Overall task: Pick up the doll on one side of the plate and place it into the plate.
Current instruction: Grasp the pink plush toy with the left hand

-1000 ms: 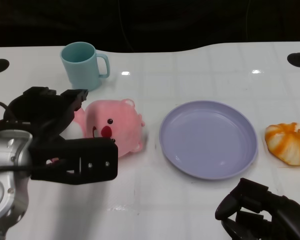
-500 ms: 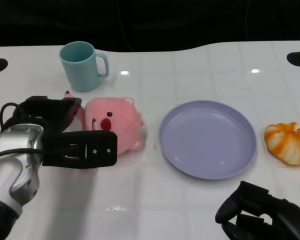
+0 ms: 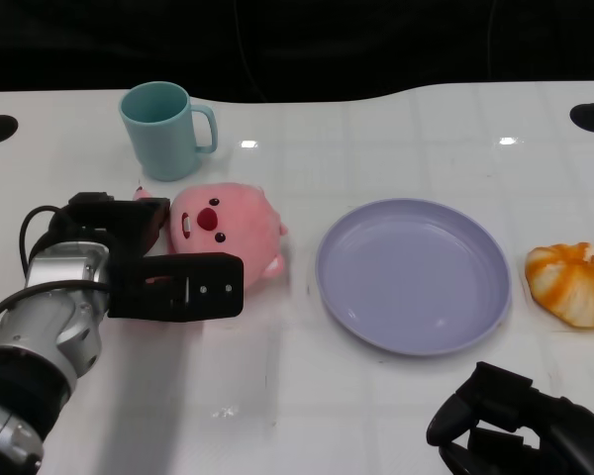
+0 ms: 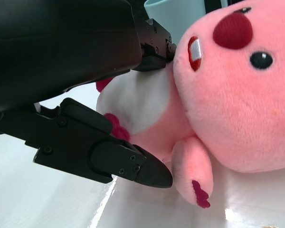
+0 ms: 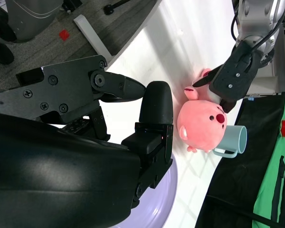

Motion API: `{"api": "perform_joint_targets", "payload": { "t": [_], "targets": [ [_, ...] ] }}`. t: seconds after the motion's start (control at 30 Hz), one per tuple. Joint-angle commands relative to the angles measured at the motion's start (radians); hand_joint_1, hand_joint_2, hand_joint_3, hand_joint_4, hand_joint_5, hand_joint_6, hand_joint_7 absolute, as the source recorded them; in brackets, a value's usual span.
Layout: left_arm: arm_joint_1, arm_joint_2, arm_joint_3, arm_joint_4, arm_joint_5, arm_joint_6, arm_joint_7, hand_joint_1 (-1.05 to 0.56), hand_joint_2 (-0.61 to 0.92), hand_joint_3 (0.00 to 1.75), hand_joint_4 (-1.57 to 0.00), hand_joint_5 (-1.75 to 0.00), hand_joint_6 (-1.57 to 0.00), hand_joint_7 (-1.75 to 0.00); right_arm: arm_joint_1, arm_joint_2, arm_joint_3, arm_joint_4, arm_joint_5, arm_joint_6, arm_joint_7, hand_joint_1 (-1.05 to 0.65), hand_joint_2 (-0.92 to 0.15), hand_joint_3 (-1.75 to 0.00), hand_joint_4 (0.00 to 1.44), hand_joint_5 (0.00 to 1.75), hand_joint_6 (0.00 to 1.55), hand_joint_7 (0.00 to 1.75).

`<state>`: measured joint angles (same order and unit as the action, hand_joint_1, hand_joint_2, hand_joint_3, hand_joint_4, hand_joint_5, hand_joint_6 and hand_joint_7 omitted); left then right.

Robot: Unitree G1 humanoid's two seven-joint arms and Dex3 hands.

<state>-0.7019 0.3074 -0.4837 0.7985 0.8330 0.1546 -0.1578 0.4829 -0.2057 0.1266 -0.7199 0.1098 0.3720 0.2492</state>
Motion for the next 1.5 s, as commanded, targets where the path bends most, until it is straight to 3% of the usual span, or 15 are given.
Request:
{"api": "perform_joint_targets", "payload": {
  "t": [0.03, 0.33, 0.47, 0.5, 0.53, 0.57, 0.63, 0.7, 0.73, 0.8, 0.87, 0.97, 1.07, 1.2, 1.5],
  "targets": [
    [-0.015, -0.018, -0.021, 0.097, -0.017, -0.017, 0.018, -0.66, 0.89, 0.0, -0.08, -0.2, -0.23, -0.02, 0.008, -0.012, -0.001, -0.017, 0.007, 0.008, 0.001, -0.29, -0.92, -0.49, 0.64, 1.75, 0.46, 1.65],
    [-0.044, -0.048, -0.056, 0.277, -0.037, -0.072, 0.101, -0.53, 0.9, 0.0, -0.26, -0.15, -0.37, -0.02, 0.011, -0.01, 0.004, -0.011, 0.002, -0.008, 0.001, -0.3, -0.92, -0.48, 0.65, 1.75, 0.47, 1.65],
    [-0.049, -0.063, -0.048, 0.336, -0.058, -0.097, 0.165, -0.29, 0.92, 0.04, -0.6, -0.2, -0.63, -0.07, 0.007, -0.008, 0.005, -0.004, 0.0, -0.007, -0.001, -0.31, -0.92, -0.47, 0.66, 1.75, 0.48, 1.65],
    [-0.048, -0.066, -0.04, 0.352, -0.07, -0.109, 0.19, -0.26, 0.92, 0.08, -0.73, -0.32, -0.73, -0.07, 0.006, -0.008, 0.007, -0.002, -0.003, -0.008, -0.002, -0.31, -0.92, -0.47, 0.66, 1.75, 0.48, 1.65],
    [-0.047, -0.068, -0.033, 0.365, -0.082, -0.12, 0.21, -0.27, 0.92, 0.07, -0.74, -0.9, -0.9, -0.06, 0.005, -0.007, 0.009, 0.002, -0.005, -0.011, -0.002, -0.31, -0.92, -0.47, 0.66, 1.75, 0.48, 1.65],
    [-0.044, -0.068, -0.027, 0.374, -0.092, -0.135, 0.232, -0.28, 0.92, 0.06, -0.72, -1.18, -0.98, -0.05, 0.004, -0.006, 0.01, 0.005, -0.005, -0.016, -0.002, -0.31, -0.92, -0.47, 0.66, 1.75, 0.48, 1.65],
    [-0.039, -0.062, -0.03, 0.384, -0.098, -0.162, 0.275, -0.32, 0.89, 0.03, -0.74, -1.42, -1.17, -0.09, 0.003, -0.005, 0.012, 0.012, -0.006, -0.024, -0.002, -0.3, -0.92, -0.48, 0.66, 1.75, 0.48, 1.64],
    [-0.031, -0.054, -0.037, 0.387, -0.096, -0.191, 0.326, -0.32, 0.91, 0.13, -0.73, -1.62, -1.22, -0.12, 0.003, -0.003, 0.013, 0.016, -0.004, -0.027, -0.003, -0.29, -0.92, -0.48, 0.66, 1.75, 0.48, 1.64],
    [-0.029, -0.052, -0.038, 0.388, -0.097, -0.202, 0.346, -0.31, 0.92, 0.24, -0.71, -1.7, -1.0, -0.63, 0.002, -0.003, 0.013, 0.017, -0.003, -0.027, -0.003, -0.29, -0.92, -0.49, 0.66, 1.75, 0.48, 1.64],
    [-0.024, -0.045, -0.038, 0.382, -0.101, -0.226, 0.376, -0.28, 0.92, 0.32, -0.73, -1.73, -0.68, -1.38, 0.002, -0.004, 0.015, 0.017, -0.006, -0.029, -0.004, -0.29, -0.92, -0.49, 0.66, 1.75, 0.48, 1.64],
    [-0.022, -0.039, -0.039, 0.373, -0.103, -0.243, 0.394, -0.3, 0.92, 0.36, -0.74, -1.74, -0.56, -1.67, 0.005, -0.006, 0.014, 0.014, -0.004, -0.026, -0.003, -0.3, -0.92, -0.48, 0.66, 1.75, 0.49, 1.64],
    [-0.02, -0.031, -0.032, 0.351, -0.11, -0.255, 0.411, -0.28, 0.92, 0.33, -0.73, -1.75, -0.5, -1.72, 0.012, -0.005, 0.009, 0.005, 0.004, -0.02, -0.005, -0.29, -0.92, -0.48, 0.66, 1.75, 0.49, 1.64],
    [-0.017, -0.022, -0.02, 0.327, -0.125, -0.271, 0.423, -0.28, 0.92, 0.32, -0.7, -1.75, -0.59, -1.43, 0.016, -0.006, 0.007, 0.002, 0.002, -0.018, -0.007, -0.29, -0.92, -0.48, 0.66, 1.75, 0.49, 1.64],
    [-0.001, -0.002, 0.001, 0.294, -0.148, -0.311, 0.457, -0.24, 0.91, 0.28, -0.78, -1.75, -0.58, -1.72, 0.02, -0.008, 0.012, 0.0, -0.007, -0.022, -0.01, -0.3, -0.92, -0.49, 0.65, 1.75, 0.47, 1.64],
    [0.029, 0.035, 0.066, 0.201, -0.202, -0.313, 0.443, -0.18, 0.88, 0.36, -0.85, -1.75, -0.63, -1.75, 0.022, -0.006, 0.026, -0.02, -0.008, -0.01, -0.017, -0.3, -0.92, -0.49, 0.65, 1.75, 0.46, 1.65]
  ]
}}
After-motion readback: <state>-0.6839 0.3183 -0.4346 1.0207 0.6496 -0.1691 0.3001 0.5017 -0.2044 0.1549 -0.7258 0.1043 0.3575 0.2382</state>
